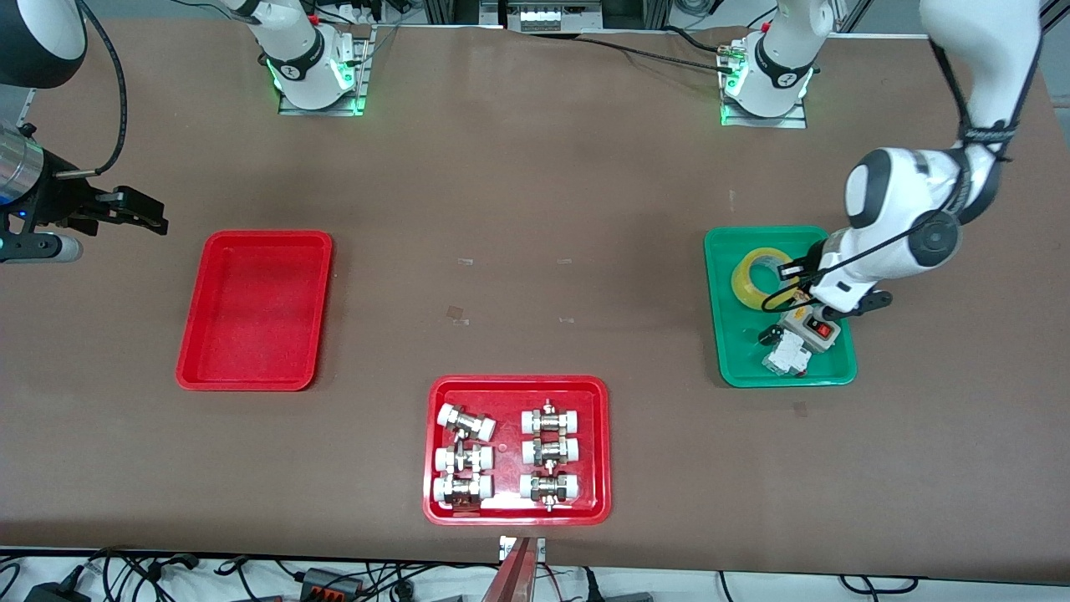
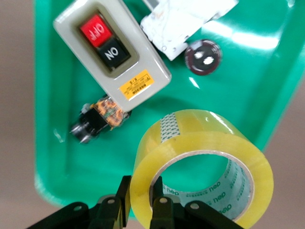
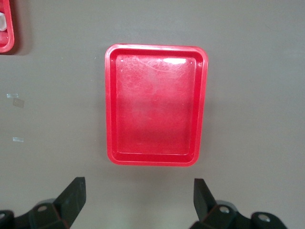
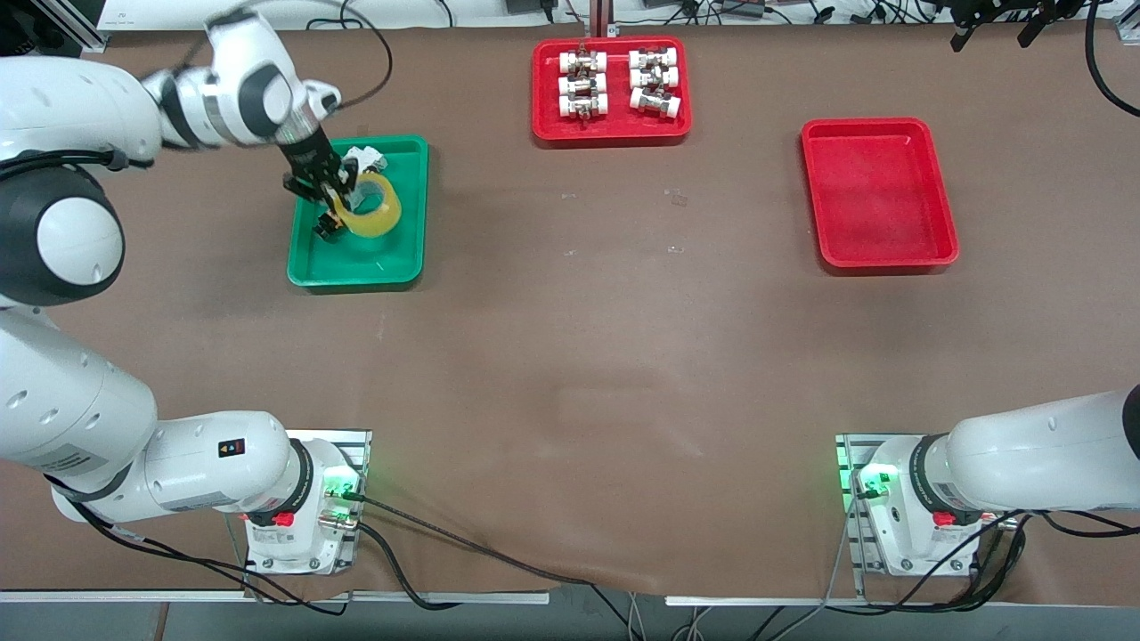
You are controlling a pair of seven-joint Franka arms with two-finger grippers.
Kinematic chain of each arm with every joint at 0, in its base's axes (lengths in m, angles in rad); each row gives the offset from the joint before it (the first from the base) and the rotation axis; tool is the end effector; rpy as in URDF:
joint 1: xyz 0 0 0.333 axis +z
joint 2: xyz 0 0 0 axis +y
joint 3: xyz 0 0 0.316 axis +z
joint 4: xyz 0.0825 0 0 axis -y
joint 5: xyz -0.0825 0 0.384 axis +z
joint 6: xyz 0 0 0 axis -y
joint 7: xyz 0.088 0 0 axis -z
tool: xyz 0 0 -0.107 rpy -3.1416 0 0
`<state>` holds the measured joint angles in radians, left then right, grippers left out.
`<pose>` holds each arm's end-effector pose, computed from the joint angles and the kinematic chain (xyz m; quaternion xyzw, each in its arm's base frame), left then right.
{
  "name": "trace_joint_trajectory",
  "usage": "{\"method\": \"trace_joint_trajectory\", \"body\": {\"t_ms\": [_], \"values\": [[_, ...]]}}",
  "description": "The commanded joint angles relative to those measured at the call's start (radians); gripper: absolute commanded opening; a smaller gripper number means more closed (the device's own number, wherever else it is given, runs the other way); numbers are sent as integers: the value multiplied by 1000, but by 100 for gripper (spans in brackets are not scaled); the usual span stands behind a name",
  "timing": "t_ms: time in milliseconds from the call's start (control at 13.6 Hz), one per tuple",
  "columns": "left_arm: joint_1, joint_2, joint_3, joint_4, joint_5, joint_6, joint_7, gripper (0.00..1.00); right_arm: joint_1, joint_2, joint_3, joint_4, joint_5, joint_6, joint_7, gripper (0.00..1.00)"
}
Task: Left arm passes tape to right arm into tray
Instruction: 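Close the left gripper on the tape roll's rim, then lift the tape roll with the left gripper toward the empty red tray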
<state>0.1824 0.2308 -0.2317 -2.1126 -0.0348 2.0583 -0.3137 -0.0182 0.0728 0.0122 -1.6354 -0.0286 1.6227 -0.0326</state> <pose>0.5391 -0.0276 0.2888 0.9795 0.1398 -0.1442 0.0147 0.5755 -0.0066 0.5572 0.9989 0.0146 -0.0430 0.0130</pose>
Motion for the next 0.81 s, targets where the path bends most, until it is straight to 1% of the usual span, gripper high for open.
{"method": "trace_joint_trajectory", "body": {"t_ms": [0, 74, 221, 295, 368, 442, 516, 589, 663, 736], "values": [[-1, -41, -38, 171, 4, -226, -18, 0, -3, -10, 0, -9, 3, -4, 3, 100], [-1, -42, -56, 239, 4, -292, -19, 0, -3, -10, 0, -9, 3, -3, 3, 100], [-3, -34, -99, 424, 3, -448, -21, 0, -2, -14, 0, -9, 1, -3, 3, 100], [-4, -31, -106, 504, 0, -508, -15, 0, -2, -14, 0, -9, -1, -1, 3, 100], [-20, -31, -112, 570, -25, -553, -36, 0, -3, -14, 0, -9, -1, -1, 3, 100], [-24, -36, -118, 610, -81, -591, -50, 0, -5, -14, -1, -9, -1, 0, 3, 100], [-30, -31, -118, 646, -168, -593, -67, 0, -5, -14, -3, -9, -1, 0, 5, 100], [-44, -13, -116, 696, -254, -598, -131, 0, -5, -14, -3, -9, -1, -1, 3, 100], [-44, 28, -118, 732, -317, -589, -213, 0, -5, -14, -3, -9, -1, -1, 5, 100], [-81, 57, -130, 747, -317, -567, -264, 0, -5, -13, -3, -8, 1, 0, 5, 100]]}}
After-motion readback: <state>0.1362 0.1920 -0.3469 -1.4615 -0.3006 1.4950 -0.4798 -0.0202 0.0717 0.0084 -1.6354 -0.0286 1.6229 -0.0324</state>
